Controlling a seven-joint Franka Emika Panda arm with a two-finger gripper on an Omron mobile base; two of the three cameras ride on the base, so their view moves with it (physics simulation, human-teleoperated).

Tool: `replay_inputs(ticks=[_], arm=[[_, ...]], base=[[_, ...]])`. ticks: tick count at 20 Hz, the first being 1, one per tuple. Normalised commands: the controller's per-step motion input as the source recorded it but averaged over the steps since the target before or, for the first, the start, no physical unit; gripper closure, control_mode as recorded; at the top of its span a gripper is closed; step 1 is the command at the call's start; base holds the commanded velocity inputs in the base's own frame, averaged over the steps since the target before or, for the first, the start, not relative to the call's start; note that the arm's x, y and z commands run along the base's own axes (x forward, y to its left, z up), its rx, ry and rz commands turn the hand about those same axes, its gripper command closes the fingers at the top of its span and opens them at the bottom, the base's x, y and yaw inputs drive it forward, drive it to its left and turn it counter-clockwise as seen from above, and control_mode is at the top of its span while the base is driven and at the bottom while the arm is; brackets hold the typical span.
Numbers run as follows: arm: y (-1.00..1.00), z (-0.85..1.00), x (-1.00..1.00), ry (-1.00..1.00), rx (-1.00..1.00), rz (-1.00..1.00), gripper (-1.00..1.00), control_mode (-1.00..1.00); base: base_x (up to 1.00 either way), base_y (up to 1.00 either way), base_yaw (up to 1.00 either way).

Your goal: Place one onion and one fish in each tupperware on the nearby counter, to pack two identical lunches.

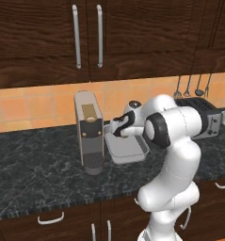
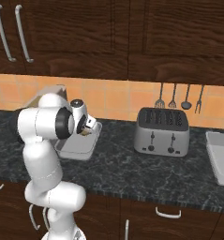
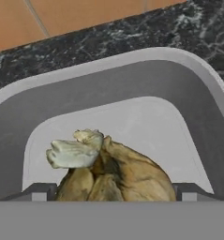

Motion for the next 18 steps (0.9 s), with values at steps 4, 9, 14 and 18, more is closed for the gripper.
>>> replay_inputs(ticks=[4, 9, 14, 18], arm=[[0.0, 0.49, -0.17, -0.03, 0.0, -0.01, -1.0, -1.0], [-0.09, 0.25, -0.46, -0.04, 0.0, -0.08, -1.0, -1.0], [-0.68, 0.23, -1.0, -0.19, 0.03, -0.13, -1.0, -1.0], [-0.41, 0.76, -1.0, -0.28, 0.01, 0.02, -1.0, -1.0]], base=[[0.0, 0.0, 0.0], [0.0, 0.0, 0.0], [0.0, 0.0, 0.0], [0.0, 0.0, 0.0]])
